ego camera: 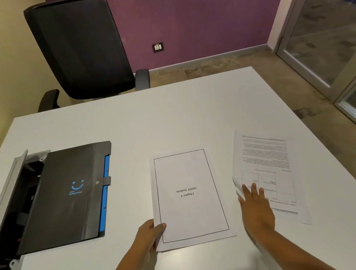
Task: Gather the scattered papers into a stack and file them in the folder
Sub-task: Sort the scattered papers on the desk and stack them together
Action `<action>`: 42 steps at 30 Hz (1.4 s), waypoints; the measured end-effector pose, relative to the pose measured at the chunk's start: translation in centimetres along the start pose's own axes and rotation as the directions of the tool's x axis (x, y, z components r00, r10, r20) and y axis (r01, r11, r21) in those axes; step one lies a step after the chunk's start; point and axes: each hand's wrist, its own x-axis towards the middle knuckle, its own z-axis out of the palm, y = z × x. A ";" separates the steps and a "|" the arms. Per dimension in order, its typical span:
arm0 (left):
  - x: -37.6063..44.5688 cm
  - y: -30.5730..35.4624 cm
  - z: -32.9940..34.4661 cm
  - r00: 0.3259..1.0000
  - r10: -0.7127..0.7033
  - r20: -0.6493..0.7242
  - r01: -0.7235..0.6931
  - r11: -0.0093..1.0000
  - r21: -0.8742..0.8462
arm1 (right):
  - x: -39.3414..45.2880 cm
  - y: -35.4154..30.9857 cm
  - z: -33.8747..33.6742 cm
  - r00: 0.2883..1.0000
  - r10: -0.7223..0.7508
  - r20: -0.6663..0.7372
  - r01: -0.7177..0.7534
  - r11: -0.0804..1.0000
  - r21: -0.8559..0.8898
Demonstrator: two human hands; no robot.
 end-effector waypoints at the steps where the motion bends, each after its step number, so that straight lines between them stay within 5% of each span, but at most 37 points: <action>1: -0.1 0.1 0.1 1.000 0.002 -0.005 -0.002 1.000 0.005 | 0.1 -0.2 -0.3 1.000 -0.001 -0.009 0.001 1.000 0.017; 10: 0.3 -0.3 0.3 1.000 0.019 0.001 -0.019 0.999 -0.046 | -3.7 -6.5 -2.6 0.917 -0.375 -0.136 0.396 0.897 0.195; 13: 0.3 -0.1 0.7 1.000 0.015 0.006 -0.014 0.992 -0.123 | -5.6 -8.3 -1.6 0.840 -0.539 0.060 0.511 0.823 0.248; 17: -0.7 0.4 1.4 0.992 -0.001 0.129 0.036 0.964 -0.264 | -6.8 -10.1 0.2 0.772 -0.564 0.294 0.479 0.819 0.316; 22: -1.3 0.8 1.7 0.994 0.035 0.099 -0.024 0.994 -0.106 | -7.5 -11.1 -1.2 0.726 -0.540 0.427 0.387 0.833 0.395; 25: -0.8 0.9 1.1 0.996 0.049 0.077 -0.044 0.997 -0.063 | -6.3 -9.9 -2.3 0.822 -0.484 0.300 0.272 0.797 0.540; 30: -1.2 1.8 0.2 0.987 0.137 0.079 -0.135 0.990 -0.035 | -2.8 -6.5 -2.4 0.981 -0.188 0.045 0.153 0.899 0.410; 34: -2.0 2.6 0.1 0.969 0.224 0.109 -0.215 0.973 -0.085 | -1.2 -5.0 -3.9 0.990 -0.059 0.126 -0.061 0.626 0.778; 42: -3.3 7.1 1.2 0.909 0.411 -0.071 -0.415 0.908 -0.057 | -0.7 -5.9 -8.5 0.985 -0.152 -0.087 0.138 0.366 0.920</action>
